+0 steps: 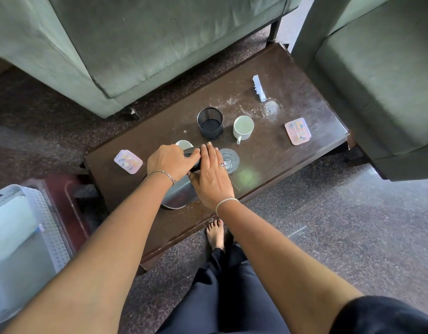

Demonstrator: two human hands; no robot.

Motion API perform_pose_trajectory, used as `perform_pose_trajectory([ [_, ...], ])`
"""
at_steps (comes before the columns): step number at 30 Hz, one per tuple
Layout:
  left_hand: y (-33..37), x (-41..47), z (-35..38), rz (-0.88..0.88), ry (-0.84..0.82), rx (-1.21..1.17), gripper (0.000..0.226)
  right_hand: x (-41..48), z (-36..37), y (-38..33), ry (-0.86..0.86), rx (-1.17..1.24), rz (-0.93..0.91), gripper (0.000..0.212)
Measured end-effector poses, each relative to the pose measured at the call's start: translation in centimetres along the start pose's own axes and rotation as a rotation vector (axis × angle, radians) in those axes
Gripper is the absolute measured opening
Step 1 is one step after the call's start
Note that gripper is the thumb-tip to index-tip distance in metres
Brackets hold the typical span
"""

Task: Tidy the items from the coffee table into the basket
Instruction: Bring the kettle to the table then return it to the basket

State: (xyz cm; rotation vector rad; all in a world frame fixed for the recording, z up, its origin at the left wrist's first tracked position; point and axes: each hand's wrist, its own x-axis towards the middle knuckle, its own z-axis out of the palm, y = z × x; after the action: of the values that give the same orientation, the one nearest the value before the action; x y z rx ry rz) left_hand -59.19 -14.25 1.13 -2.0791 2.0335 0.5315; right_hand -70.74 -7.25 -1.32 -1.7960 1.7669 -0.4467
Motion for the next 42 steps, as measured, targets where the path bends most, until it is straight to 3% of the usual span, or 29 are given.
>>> perform_pose_trajectory([
  [42, -0.66, -0.64, -0.42, -0.068, 0.004, -0.04, 0.067, -0.12, -0.44, 0.04, -0.054, 0.023, -0.036, 0.07],
])
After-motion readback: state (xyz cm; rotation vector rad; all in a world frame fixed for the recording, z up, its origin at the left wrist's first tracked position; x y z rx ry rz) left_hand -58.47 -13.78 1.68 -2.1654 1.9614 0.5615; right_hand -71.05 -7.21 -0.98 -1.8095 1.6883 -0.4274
